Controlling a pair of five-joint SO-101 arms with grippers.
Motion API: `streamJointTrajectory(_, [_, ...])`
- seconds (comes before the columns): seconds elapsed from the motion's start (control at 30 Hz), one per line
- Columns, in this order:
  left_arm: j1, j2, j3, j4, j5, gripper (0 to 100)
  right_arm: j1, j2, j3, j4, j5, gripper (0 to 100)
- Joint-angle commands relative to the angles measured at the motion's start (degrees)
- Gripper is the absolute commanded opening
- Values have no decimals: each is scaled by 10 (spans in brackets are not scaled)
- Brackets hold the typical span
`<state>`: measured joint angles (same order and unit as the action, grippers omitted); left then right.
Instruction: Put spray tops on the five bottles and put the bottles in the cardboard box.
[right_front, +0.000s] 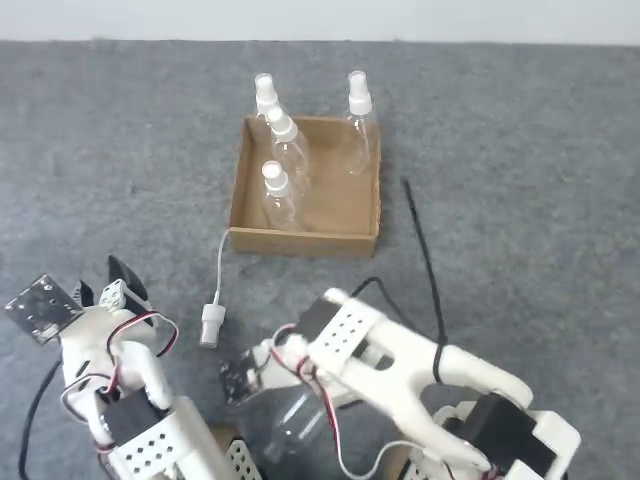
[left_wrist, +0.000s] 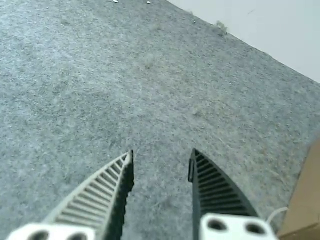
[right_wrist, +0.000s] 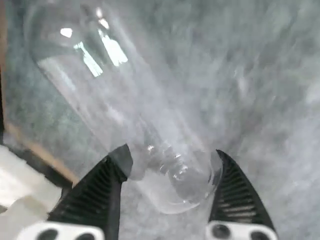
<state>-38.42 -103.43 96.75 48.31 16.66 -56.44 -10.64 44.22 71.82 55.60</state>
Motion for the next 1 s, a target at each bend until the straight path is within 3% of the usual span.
streamJointTrajectory(0.0, [3,-10,-6,-19,4,171,73,-13,-62,57,5,118])
streamJointTrajectory(0.27, [3,-10,-6,-20,4,171,228,-13,-145,105,2,118])
streamJointTrajectory(0.4, [3,-10,-6,-20,4,171,262,-13,-159,127,2,118])
streamJointTrajectory(0.6, [3,-10,-6,-20,4,171,196,-51,-157,169,2,134])
streamJointTrajectory(0.83, [3,-10,-6,-20,4,173,77,-217,-70,181,1,361])
streamJointTrajectory(0.97, [3,-10,-6,-20,4,173,13,-292,4,142,4,402])
